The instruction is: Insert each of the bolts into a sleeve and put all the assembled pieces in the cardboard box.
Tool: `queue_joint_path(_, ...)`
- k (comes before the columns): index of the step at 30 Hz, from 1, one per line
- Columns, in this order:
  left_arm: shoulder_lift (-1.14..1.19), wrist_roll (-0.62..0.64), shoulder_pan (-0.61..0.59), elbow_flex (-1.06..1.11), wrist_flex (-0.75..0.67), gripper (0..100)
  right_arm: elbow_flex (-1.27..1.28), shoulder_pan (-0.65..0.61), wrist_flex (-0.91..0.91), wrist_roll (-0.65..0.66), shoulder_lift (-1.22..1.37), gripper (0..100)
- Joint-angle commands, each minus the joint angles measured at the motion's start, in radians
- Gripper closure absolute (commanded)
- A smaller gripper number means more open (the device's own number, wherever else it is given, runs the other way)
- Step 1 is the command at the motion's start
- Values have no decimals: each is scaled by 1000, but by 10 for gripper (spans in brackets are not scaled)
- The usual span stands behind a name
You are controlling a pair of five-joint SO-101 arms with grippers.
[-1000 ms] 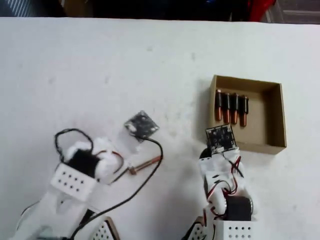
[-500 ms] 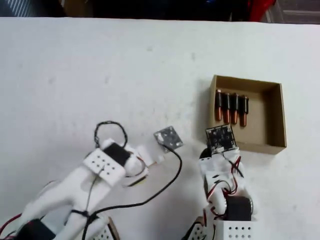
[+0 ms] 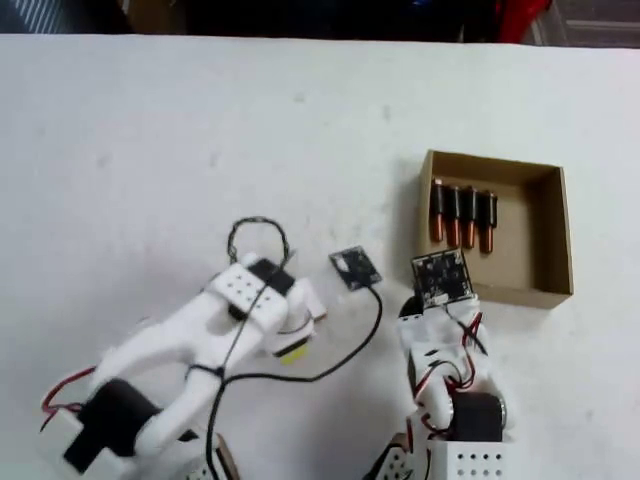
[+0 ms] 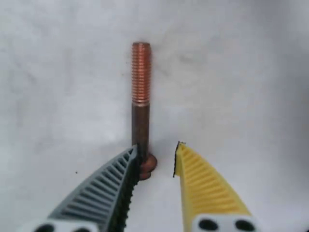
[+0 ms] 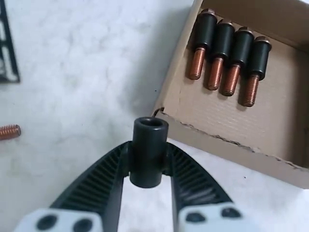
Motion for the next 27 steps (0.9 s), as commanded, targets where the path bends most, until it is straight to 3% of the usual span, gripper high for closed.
queue_joint_path(1,159,-5,8,-110,-18,846,-11,-1,-21,-8,-8,982)
queue_joint_path(8,332,-5,7,-204,12,846,-11,-1,-21,-8,-8,982)
queue_joint_path(27,340,-6,-108,-258,37,847,-11,-1,-21,-8,-8,982)
